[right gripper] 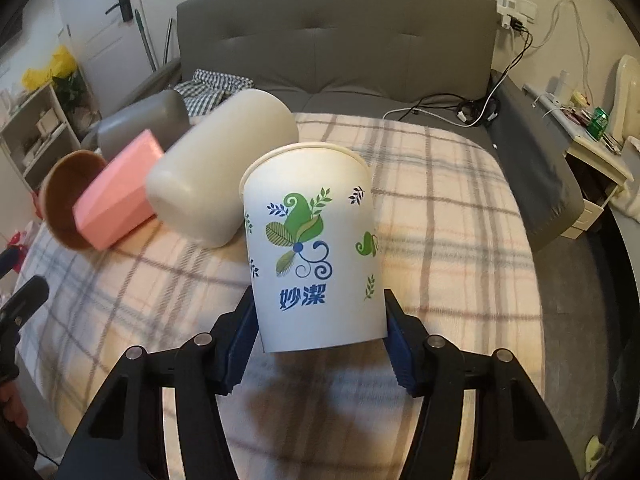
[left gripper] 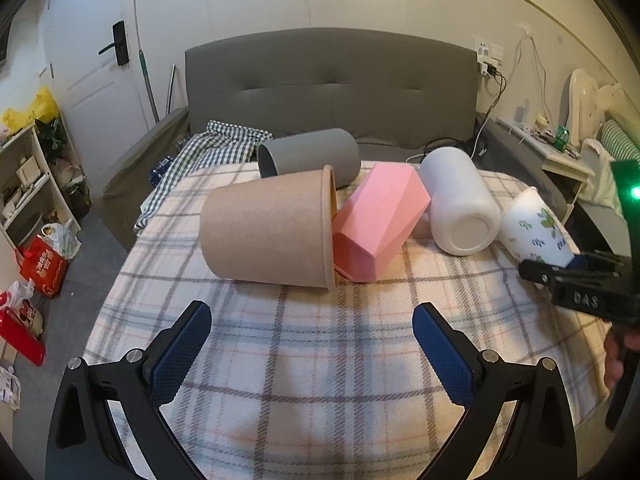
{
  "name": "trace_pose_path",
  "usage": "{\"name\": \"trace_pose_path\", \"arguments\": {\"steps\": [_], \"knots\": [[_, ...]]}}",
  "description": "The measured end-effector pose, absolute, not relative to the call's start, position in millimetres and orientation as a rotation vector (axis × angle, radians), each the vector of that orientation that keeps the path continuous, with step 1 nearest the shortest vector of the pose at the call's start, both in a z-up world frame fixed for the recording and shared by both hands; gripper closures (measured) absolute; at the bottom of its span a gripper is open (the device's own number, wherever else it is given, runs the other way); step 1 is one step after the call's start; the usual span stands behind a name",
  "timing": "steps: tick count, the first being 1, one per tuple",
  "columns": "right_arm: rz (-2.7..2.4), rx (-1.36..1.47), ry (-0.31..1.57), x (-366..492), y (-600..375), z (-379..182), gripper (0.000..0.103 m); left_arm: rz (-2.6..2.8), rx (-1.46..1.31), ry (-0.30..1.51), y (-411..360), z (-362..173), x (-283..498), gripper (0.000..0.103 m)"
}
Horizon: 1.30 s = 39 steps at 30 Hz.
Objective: Flip cup upside down
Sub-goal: 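Close the right gripper around the white paper cup and lift it, then carry the cup toward the left gripper and release it from the right gripper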
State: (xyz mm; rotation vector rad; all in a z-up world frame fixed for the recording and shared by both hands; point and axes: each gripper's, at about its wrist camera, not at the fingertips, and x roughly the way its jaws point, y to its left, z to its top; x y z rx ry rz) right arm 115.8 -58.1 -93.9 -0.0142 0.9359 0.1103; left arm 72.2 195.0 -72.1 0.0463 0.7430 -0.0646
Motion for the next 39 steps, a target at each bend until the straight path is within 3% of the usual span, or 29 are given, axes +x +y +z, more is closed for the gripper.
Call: {"name": "trace_pose_path", "arguments": {"steps": [11, 31, 33, 34, 39], "knots": [[0.117, 0.033, 0.888, 28.0, 17.1, -66.9, 0.045, -0.045, -0.002, 0.697, 218.6, -50.7, 47.3, 0.000], [0.099, 0.086, 0.978, 26.5, 75.4, -100.2, 0.044, 0.021, -0.006, 0.738, 257.9, -67.2, 40.1, 0.000], [0.116, 0.105, 0.987, 25.1, 71.1, -99.4, 0.030, 0.025, -0.006, 0.731, 258.1, -62.4, 37.8, 0.000], [0.118, 0.110, 0.975, 22.9, 70.0, -96.9, 0.018, 0.025, -0.008, 0.727, 258.0, -59.5, 37.6, 0.000], [0.128, 0.074, 0.881, 2.8, 60.0, -69.1, 0.014, 0.019, -0.008, 0.702, 253.3, -40.1, 28.8, 0.000]]}}
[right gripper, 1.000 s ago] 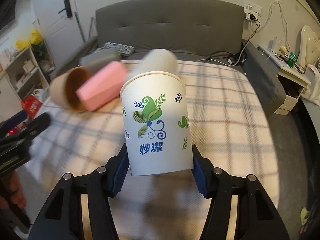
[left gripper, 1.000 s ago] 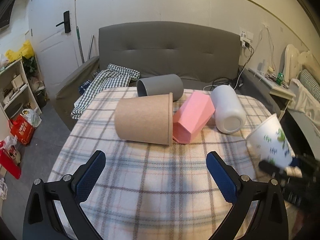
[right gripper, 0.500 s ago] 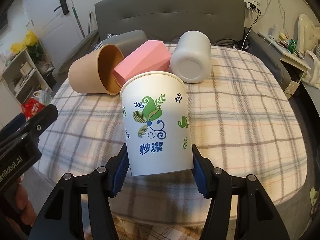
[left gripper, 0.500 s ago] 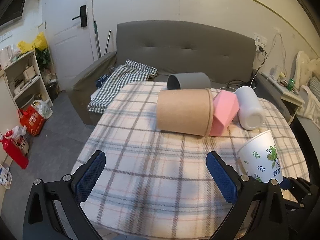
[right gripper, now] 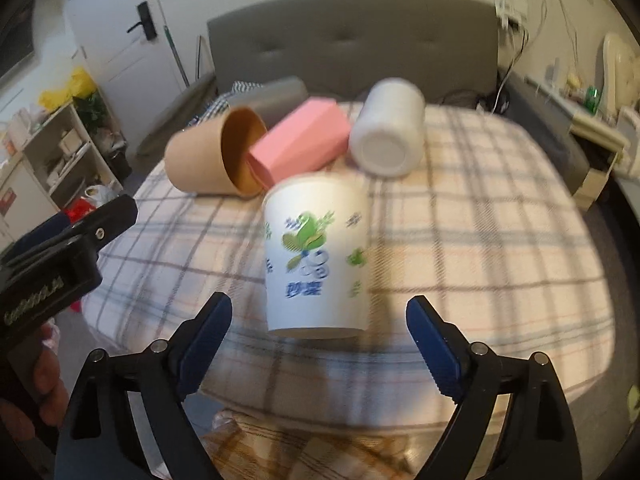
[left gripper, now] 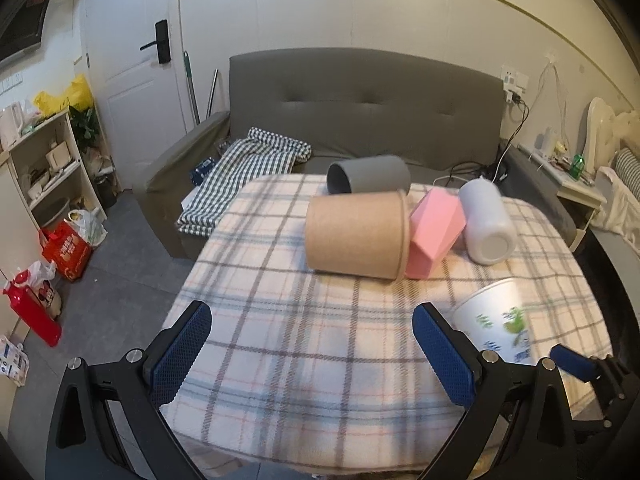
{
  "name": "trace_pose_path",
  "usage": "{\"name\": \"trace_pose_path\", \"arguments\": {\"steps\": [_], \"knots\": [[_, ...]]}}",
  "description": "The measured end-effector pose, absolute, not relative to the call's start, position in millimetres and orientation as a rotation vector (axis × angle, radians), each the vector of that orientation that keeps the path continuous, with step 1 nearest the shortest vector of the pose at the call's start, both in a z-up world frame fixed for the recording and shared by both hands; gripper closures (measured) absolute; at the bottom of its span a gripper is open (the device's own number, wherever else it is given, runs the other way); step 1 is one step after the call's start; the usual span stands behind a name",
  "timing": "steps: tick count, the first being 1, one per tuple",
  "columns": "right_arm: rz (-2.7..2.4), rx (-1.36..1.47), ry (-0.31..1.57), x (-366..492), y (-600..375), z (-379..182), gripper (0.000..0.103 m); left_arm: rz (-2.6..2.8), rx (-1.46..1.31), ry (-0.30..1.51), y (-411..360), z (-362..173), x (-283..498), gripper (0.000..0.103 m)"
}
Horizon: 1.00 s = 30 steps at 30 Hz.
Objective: Flip cup upside down
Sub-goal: 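Carry the cup toward the left gripper and release it from the right gripper, then grasp the white paper cup with the left gripper and rotate it rim-down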
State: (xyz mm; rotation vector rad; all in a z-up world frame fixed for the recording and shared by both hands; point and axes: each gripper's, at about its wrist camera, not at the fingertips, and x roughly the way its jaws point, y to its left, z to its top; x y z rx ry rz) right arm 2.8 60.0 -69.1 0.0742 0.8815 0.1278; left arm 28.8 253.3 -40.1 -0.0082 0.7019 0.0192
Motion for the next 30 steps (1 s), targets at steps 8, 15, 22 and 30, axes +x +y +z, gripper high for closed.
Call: {"name": "trace_pose_path", "arguments": {"steps": [8, 15, 22, 30], "knots": [[-0.025, -0.017, 0.735, -39.1, 2.4, -35.0, 0.013, -0.054, -0.035, 0.710, 216.1, -30.9, 11.7, 0.000], [-0.171, 0.090, 0.709, -46.5, -63.1, -40.1, 0.013, -0.176, -0.002, 0.773, 149.8, -55.0, -0.5, 0.000], [-0.160, 0.118, 0.744, -36.2, -74.6, -64.5, 0.014, -0.178, -0.012, 0.851, 124.6, -85.2, 12.6, 0.002], [-0.131, 0.144, 0.782, -28.3, -75.4, -83.6, 0.014, -0.183, 0.007, 0.924, 126.1, -105.5, 24.6, 0.048]]}}
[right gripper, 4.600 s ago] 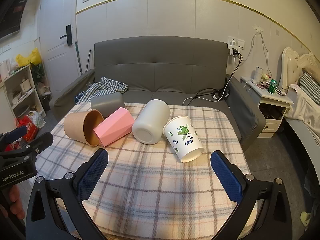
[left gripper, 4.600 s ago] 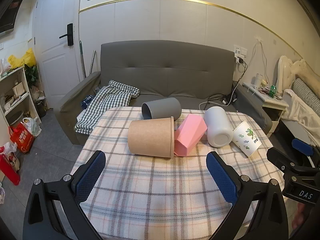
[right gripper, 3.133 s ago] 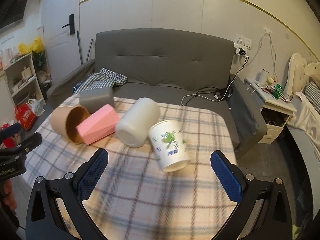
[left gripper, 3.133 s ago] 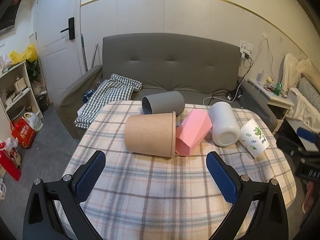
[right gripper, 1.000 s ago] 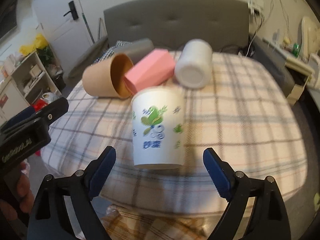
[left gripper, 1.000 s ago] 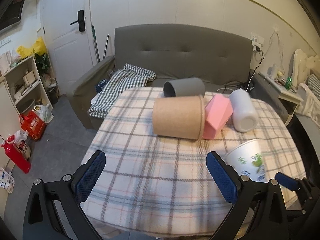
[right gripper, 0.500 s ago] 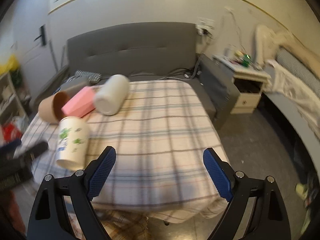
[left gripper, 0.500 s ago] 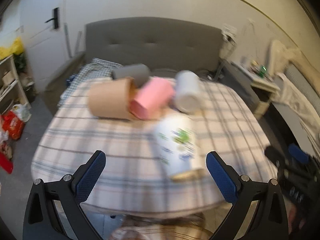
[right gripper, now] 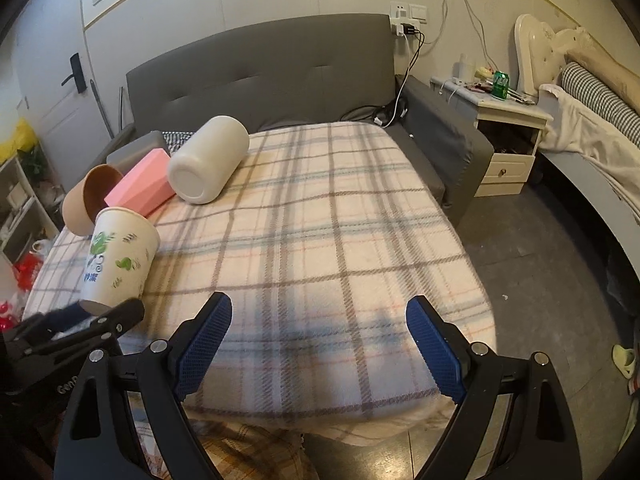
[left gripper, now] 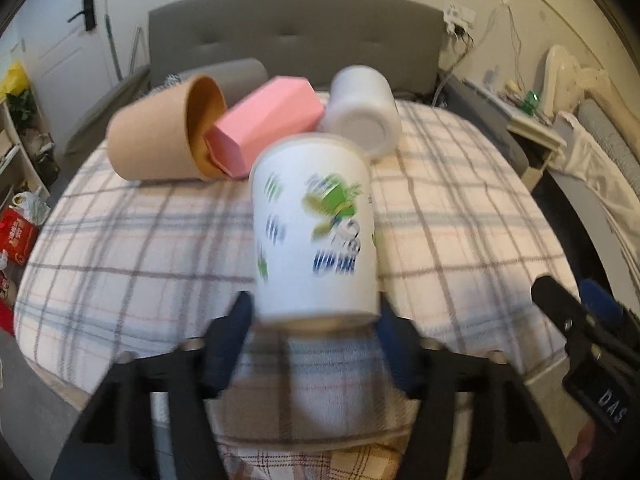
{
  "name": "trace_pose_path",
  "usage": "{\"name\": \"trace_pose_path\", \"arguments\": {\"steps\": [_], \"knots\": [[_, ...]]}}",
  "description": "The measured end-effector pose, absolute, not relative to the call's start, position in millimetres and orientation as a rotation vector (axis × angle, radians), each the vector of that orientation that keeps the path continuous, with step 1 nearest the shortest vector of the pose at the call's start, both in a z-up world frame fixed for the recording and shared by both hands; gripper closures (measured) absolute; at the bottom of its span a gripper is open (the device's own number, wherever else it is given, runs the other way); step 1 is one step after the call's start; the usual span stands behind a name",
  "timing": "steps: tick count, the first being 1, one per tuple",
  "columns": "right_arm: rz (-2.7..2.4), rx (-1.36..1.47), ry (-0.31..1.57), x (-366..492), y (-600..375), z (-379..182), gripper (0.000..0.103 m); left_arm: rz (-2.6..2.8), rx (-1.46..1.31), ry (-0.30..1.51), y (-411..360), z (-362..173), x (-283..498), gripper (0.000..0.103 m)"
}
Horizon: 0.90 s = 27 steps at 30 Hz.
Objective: Flip cup upside down
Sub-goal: 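Grasp the white paper cup with the left gripper and rotate it rim-down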
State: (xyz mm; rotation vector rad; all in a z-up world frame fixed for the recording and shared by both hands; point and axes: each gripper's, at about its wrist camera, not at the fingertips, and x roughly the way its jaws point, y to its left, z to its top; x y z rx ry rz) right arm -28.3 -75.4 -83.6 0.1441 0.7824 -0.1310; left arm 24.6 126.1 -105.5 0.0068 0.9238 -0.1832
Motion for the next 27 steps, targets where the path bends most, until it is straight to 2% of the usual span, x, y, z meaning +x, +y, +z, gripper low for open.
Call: {"name": "trace_pose_path", "arguments": {"steps": [8, 13, 27], "knots": [[-0.147, 0.145, 0.772, -31.7, -76.6, -76.5, 0.014, -0.217, 0.064, 0.834, 130.4, -70.4, 16.3, 0.048], [-0.139, 0.129, 0.760, -35.8, -69.7, -68.5, 0.014, -0.229, 0.092, 0.838, 136.0, -55.2, 18.9, 0.048], [-0.123, 0.132, 0.780, -37.7, -63.8, -70.6, 0.014, -0.216, 0.082, 0.947, 150.4, -82.1, 18.2, 0.047]]}}
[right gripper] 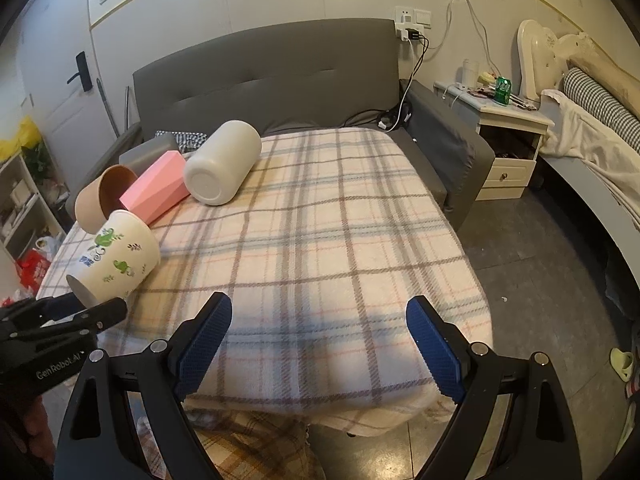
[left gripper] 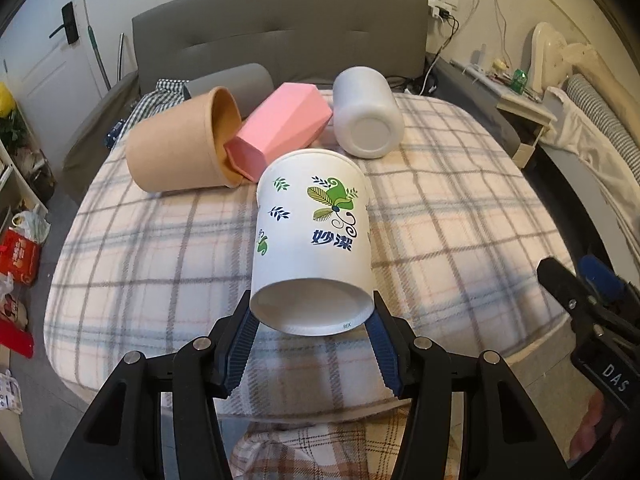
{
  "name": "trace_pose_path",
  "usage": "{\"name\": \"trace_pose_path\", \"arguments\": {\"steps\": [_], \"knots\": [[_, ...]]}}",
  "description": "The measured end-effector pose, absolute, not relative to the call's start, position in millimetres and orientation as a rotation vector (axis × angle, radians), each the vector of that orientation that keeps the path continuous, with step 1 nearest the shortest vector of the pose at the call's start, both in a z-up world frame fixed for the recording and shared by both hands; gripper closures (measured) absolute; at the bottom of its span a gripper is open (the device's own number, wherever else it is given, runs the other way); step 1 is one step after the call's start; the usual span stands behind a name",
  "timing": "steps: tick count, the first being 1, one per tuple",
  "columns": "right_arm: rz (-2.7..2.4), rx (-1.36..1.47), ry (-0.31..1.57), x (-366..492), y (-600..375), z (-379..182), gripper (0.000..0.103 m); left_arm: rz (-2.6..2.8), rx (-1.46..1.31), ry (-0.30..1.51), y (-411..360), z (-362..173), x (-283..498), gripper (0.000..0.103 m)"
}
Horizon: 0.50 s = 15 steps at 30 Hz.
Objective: Flip cup upside down
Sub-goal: 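Grasp the white paper cup with the left gripper and rotate it rim-down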
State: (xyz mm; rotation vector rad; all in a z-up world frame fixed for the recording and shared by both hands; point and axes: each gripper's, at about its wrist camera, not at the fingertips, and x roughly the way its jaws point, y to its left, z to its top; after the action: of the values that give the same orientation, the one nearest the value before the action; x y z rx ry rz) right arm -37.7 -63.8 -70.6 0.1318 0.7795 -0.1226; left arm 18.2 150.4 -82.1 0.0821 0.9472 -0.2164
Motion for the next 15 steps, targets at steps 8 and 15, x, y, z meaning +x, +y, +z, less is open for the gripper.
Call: {"name": "trace_pose_path", "arguments": {"steps": [8, 15], "knots": [[-0.113, 0.137, 0.791, -36.0, -61.9, -76.0, 0.014, -0.240, 0.094, 0.874, 153.2, -54.9, 25.2, 0.050], [-0.113, 0.140, 0.800, -35.3, -61.7, -79.7, 0.014, -0.262, 0.088, 0.877, 149.3, -47.7, 42.7, 0.050]]}}
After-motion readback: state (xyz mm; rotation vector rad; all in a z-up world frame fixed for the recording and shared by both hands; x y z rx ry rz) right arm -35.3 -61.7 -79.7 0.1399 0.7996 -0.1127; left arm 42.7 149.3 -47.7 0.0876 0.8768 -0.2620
